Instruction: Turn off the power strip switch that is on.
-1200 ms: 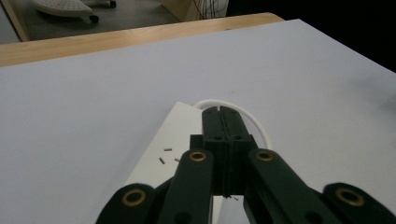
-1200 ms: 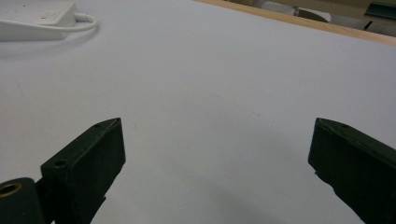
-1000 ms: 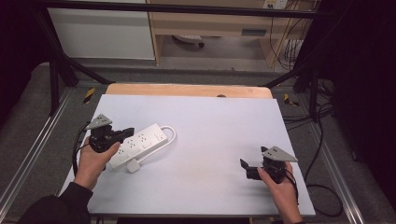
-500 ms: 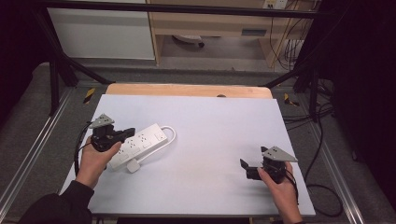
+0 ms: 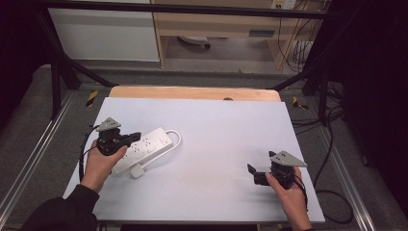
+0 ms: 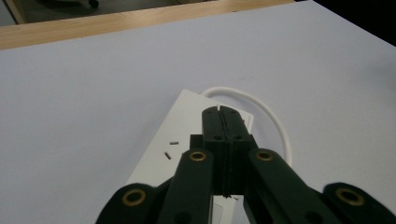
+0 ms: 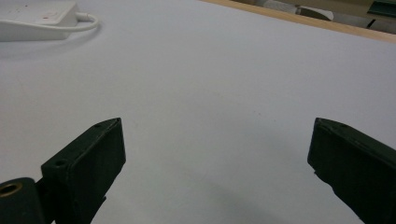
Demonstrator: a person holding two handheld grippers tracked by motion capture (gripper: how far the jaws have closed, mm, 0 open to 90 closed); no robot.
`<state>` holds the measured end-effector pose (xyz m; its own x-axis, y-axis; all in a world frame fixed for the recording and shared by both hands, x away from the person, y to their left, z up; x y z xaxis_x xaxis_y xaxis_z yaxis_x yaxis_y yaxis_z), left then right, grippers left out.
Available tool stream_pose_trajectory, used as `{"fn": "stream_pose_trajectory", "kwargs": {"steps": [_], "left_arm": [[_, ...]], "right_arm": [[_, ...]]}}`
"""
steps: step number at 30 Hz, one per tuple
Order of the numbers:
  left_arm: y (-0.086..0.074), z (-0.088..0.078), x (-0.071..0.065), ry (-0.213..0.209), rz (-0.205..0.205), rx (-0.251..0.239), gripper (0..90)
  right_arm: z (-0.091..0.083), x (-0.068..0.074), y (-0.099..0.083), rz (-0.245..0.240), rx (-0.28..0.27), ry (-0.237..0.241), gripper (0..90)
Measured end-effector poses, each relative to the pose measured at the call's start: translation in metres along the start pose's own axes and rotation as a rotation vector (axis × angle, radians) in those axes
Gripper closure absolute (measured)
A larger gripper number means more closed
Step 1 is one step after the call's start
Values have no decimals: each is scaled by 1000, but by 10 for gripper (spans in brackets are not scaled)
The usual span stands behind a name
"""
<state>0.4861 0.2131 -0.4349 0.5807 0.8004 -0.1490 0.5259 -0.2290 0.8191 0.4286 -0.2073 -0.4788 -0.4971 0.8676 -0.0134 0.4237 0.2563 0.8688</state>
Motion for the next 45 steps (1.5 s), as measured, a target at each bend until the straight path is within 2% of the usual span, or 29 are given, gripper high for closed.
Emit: {"fn": "stream_pose_trajectory", "kwargs": {"steps": [16, 21, 27, 45], "left_arm": [[-3, 10, 2, 4, -4, 26, 900], [-3, 12, 1, -16, -29, 28, 900], [-6, 15, 3, -8, -25, 39, 900], [-18, 28, -6, -30, -13, 99, 900]], "right_arm": [[0, 0, 0, 1, 0, 2, 46], [0, 0, 0, 4, 1, 3, 46], [0, 0, 0, 5, 0, 5, 46], [0, 1, 0, 5, -1, 7, 46]]}}
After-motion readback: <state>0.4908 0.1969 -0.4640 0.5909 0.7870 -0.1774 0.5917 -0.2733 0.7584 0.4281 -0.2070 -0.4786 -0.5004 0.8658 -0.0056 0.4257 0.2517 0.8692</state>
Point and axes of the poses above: each handheld gripper's, and its own axes: z roughly forward along the jaws, y roughly out of its top, x roughly to its left, the point moved 10 cm from there along z, roughly forward along the jaws, and after that the axes turned 2 degrees about x, right-handed, at the moved point
